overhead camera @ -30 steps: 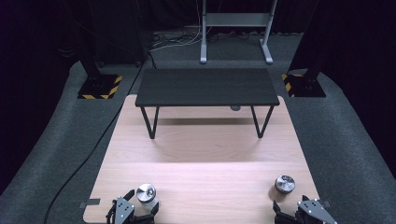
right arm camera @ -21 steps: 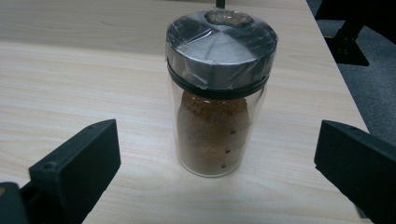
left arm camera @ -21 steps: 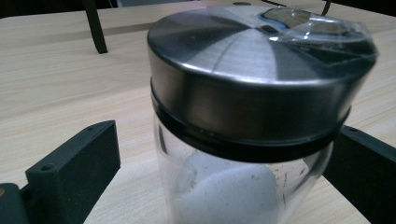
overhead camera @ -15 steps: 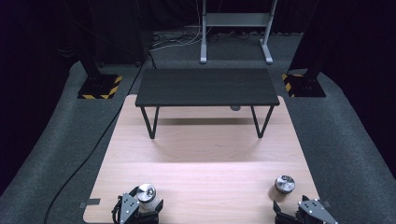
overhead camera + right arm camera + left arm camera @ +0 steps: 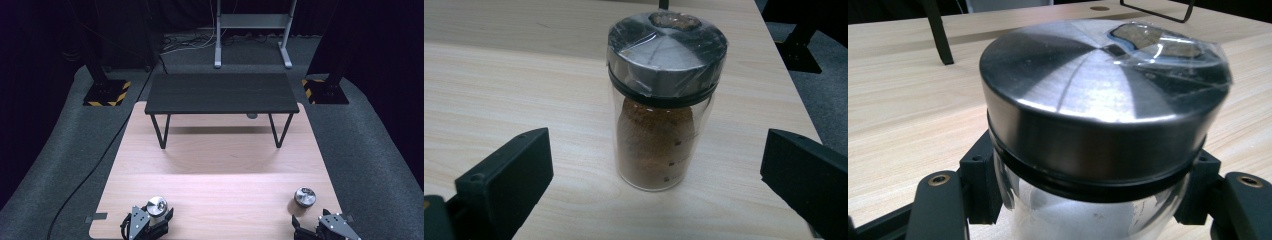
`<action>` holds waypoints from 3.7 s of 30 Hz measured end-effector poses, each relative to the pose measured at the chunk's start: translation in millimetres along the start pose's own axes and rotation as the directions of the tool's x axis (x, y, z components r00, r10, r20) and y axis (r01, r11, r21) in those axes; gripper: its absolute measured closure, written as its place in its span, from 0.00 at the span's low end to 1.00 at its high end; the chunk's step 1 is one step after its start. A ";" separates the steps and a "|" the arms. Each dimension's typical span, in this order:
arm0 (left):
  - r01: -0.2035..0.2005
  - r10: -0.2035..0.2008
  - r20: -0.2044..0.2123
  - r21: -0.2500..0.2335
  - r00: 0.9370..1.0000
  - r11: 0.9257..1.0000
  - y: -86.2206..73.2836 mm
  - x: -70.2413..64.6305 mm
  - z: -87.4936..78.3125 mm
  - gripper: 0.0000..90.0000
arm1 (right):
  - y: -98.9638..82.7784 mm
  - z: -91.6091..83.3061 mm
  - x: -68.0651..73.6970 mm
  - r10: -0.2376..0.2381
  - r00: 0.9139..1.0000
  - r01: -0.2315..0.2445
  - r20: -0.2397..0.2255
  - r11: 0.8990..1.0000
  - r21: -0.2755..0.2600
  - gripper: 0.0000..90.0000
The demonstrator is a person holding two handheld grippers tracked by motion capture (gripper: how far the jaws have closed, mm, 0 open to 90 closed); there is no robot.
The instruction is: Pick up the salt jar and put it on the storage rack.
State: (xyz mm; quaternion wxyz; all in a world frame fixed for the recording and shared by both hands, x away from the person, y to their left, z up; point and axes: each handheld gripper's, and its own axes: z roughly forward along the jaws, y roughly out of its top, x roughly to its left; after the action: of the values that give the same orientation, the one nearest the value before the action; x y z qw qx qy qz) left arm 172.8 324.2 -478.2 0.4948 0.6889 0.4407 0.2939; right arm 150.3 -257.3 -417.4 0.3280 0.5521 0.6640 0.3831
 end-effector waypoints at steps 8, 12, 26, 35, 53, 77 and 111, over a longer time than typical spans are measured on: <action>0.025 -0.025 0.010 0.007 1.000 1.000 2.1 7.0 -2.8 0.35 | -0.9 -1.1 -2.1 0.005 1.000 -0.005 -0.001 1.000 -0.007 0.00; 0.023 -0.023 0.010 0.007 1.000 1.000 5.5 9.1 -4.9 0.35 | -0.4 0.0 -2.0 0.003 1.000 -0.003 -0.004 1.000 -0.003 0.00; 0.011 -0.011 0.017 -0.005 1.000 1.000 23.0 13.0 -2.4 0.35 | -0.4 -1.4 -3.2 0.006 1.000 -0.006 0.000 1.000 -0.004 0.00; -0.003 0.003 0.041 -0.011 0.999 1.000 34.0 14.3 0.4 0.35 | -0.5 -2.4 -3.4 0.003 1.000 -0.003 0.000 1.000 -0.006 0.00; -0.006 0.006 0.058 0.001 0.998 1.000 53.5 18.7 4.1 0.35 | 1.7 -5.2 -3.1 0.000 1.000 0.000 -0.002 1.000 -0.011 0.00; -0.044 0.045 0.048 -0.011 0.998 0.999 72.3 25.2 9.9 0.35 | 2.4 -2.9 -1.1 -0.013 1.000 0.013 -0.017 1.000 -0.001 0.00; -0.086 0.090 0.081 -0.051 0.993 0.995 107.4 38.1 32.5 0.35 | 1.3 -1.0 2.6 -0.023 1.000 0.023 -0.013 1.000 -0.001 0.00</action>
State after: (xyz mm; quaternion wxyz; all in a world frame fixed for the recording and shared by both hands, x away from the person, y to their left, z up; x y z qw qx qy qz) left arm 250.8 331.5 -389.3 0.5153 0.7075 0.3819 0.2969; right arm 149.6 -254.8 -415.8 0.3285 0.5416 0.6722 0.3832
